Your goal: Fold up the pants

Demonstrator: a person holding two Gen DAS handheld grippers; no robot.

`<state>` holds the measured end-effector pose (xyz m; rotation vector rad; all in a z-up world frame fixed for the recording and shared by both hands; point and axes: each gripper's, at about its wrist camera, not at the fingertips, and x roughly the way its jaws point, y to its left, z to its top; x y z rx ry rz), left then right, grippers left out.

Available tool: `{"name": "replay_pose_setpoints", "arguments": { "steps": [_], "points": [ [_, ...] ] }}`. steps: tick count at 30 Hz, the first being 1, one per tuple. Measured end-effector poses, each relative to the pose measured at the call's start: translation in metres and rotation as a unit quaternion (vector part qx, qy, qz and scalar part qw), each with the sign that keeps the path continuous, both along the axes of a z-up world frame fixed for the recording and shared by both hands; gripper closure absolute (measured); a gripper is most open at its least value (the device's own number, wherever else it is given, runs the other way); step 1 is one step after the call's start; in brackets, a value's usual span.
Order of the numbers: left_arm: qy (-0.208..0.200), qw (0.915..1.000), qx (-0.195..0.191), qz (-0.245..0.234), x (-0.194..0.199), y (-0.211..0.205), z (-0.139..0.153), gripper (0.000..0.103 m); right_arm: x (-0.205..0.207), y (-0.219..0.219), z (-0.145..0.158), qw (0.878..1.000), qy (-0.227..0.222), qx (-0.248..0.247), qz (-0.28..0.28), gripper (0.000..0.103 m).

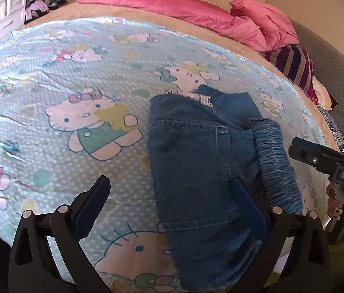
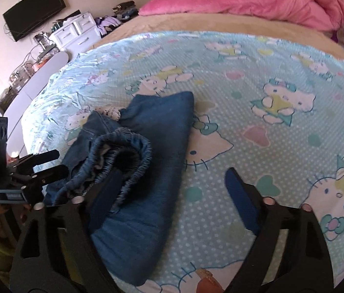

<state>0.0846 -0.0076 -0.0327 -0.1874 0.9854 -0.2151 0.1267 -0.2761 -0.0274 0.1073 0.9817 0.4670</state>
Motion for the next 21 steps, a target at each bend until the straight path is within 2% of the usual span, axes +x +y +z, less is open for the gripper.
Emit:
{"name": "replay_pose_setpoints", "arguments": {
  "steps": [6,9,14,16,21],
  "points": [
    [0.008,0.9997,-0.017,-0.015,0.007,-0.005,-0.009,0.005,0.009,0.013,-0.016,0.999,0.026,0.015,0.022,0.045],
    [0.014,0.9990,-0.040,-0.017,0.009,-0.005,-0.011,0.006,0.014,0.015,-0.020,0.999,0.028,0.020,0.023,0.046],
    [0.015,0.9986,-0.044,-0.026,0.014,-0.012,-0.013,0.009,0.019,0.021,-0.023,0.999,0.028,0.028,0.036,0.046],
    [0.016,0.9981,-0.047,-0.035,0.015,-0.017,-0.013,0.026,0.019,0.024,-0.023,0.998,0.025,0.030,0.044,0.047],
    [0.017,0.9976,-0.048,-0.046,0.017,-0.023,-0.014,0.033,0.020,0.025,-0.026,0.998,0.022,0.042,0.047,0.051]
  ]
}}
